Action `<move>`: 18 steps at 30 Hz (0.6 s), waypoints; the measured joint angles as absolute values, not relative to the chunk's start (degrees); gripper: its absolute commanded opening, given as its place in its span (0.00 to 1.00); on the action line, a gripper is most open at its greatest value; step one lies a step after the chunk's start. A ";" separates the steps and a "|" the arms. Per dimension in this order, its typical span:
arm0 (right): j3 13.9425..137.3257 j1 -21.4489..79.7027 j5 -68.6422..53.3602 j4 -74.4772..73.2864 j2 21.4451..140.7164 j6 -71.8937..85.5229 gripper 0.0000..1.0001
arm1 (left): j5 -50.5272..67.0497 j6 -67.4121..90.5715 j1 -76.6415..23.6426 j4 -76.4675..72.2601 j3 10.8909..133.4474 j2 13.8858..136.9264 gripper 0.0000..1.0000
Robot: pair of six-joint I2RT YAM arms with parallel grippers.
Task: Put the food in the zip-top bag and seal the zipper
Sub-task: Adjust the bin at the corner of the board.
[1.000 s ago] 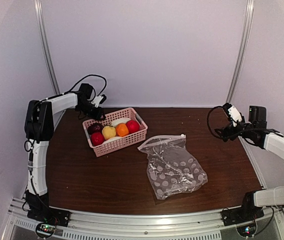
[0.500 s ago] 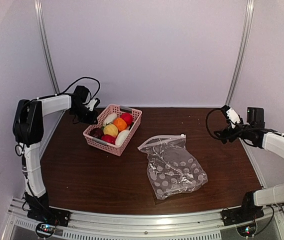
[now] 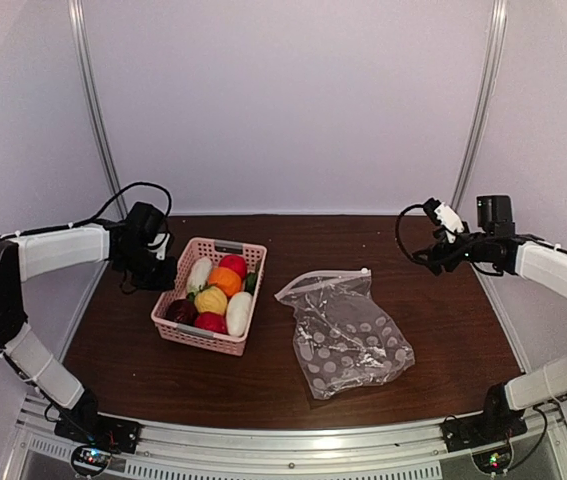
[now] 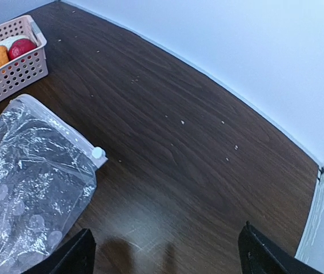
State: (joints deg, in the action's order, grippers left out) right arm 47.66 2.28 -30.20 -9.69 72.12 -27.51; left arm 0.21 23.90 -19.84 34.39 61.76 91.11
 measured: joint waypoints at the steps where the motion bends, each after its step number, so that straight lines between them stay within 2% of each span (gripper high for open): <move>1: 50.68 4.51 -30.15 -11.27 74.13 -28.10 0.83 | 0.21 24.91 -19.86 34.30 60.27 89.45 0.03; 2: 53.32 6.72 -30.13 -12.36 76.18 -28.73 0.82 | 0.25 25.98 -19.86 34.26 58.94 87.96 0.17; 8: 70.87 19.68 -30.46 -23.03 92.71 -34.35 0.78 | 2.31 30.57 -19.88 32.93 53.76 83.07 0.46; 13: 84.86 23.79 -31.86 -32.93 106.39 -38.41 0.79 | 2.55 30.17 -19.94 33.61 54.92 82.83 0.61; 18: 97.27 24.38 -33.19 -41.85 117.34 -43.44 0.79 | 2.33 28.40 -19.94 33.67 58.19 78.54 0.62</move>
